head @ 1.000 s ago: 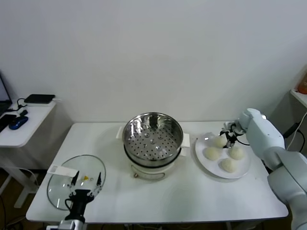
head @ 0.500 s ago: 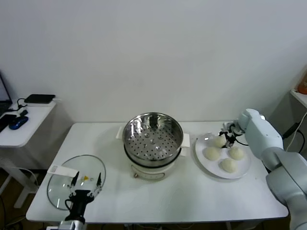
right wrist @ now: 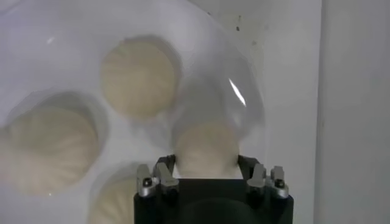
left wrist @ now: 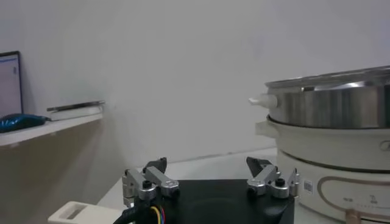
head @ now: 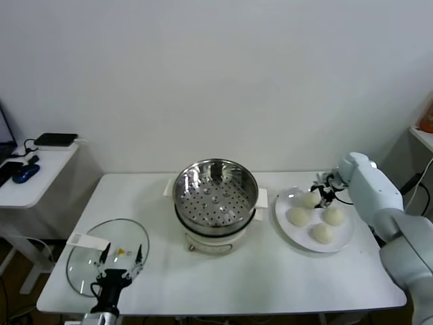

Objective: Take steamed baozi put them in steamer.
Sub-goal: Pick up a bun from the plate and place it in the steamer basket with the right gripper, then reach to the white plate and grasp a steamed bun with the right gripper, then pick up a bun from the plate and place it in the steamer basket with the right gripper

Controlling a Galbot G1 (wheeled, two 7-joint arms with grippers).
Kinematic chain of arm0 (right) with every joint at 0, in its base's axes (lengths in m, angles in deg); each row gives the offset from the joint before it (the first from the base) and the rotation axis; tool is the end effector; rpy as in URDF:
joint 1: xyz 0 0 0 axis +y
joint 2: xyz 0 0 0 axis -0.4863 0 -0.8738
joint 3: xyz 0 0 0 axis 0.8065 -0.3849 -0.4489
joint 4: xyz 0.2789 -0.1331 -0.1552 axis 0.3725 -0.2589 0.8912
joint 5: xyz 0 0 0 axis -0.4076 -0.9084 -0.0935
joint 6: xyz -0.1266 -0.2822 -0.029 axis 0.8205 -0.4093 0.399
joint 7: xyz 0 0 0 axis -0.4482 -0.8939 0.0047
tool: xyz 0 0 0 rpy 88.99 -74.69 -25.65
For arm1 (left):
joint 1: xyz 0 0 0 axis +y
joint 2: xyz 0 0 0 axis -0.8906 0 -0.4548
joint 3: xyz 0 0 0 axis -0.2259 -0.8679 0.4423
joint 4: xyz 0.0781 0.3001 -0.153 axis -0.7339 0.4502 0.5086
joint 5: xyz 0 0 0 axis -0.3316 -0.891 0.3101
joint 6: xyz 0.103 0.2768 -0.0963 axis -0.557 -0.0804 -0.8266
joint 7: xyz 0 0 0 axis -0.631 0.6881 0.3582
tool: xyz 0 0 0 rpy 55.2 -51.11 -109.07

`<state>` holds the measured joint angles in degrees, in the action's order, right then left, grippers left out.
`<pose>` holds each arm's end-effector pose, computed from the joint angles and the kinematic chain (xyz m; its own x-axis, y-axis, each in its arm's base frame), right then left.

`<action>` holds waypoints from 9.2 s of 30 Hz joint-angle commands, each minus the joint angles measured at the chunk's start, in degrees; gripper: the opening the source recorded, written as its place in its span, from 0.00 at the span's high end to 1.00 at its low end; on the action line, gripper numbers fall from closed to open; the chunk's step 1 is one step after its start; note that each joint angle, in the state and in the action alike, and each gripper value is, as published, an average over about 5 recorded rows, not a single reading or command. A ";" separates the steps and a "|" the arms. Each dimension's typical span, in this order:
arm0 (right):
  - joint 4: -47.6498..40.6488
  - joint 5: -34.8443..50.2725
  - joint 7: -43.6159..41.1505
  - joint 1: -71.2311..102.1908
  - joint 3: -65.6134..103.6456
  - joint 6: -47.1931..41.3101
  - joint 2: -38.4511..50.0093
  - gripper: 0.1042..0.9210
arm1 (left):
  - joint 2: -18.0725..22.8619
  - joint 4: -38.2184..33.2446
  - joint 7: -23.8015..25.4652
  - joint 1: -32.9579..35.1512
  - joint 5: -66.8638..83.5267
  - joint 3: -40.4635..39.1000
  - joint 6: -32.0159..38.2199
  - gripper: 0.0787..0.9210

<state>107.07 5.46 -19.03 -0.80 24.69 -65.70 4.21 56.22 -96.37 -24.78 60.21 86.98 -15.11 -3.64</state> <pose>0.5670 -0.2136 -0.2235 -0.3030 -0.1000 0.9477 -0.9457 -0.0914 -0.3120 0.1065 0.0691 -0.3743 -0.9973 -0.0445 0.0591 -0.0351 0.9877 0.1522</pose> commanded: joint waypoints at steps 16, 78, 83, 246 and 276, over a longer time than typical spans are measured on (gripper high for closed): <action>35.02 17.79 -4.33 -11.81 -24.72 1.19 13.81 0.33 | 0.53 -0.70 -0.08 0.86 -0.09 0.08 0.65 0.12; 29.39 -2.68 -3.45 -15.19 -34.11 16.86 -16.73 0.31 | 0.17 -1.63 -0.29 1.16 1.48 1.31 -0.28 0.12; 28.30 -3.26 -3.24 -14.78 -33.21 17.24 -17.44 0.31 | 0.21 -1.49 -0.31 1.26 1.46 1.30 -0.24 0.12; 30.10 65.51 -10.77 -34.35 -55.30 -23.70 7.36 0.28 | -0.87 -2.92 0.09 0.33 1.40 -0.20 -0.29 0.12; 29.07 71.33 -7.91 -30.27 -56.06 -30.24 -17.16 0.27 | -1.21 -6.85 0.15 1.67 -0.34 0.02 -0.67 0.12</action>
<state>139.39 76.69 -27.35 -34.74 -31.47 -94.89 -4.35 55.01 -102.74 -24.61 61.89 86.81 -15.19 -4.21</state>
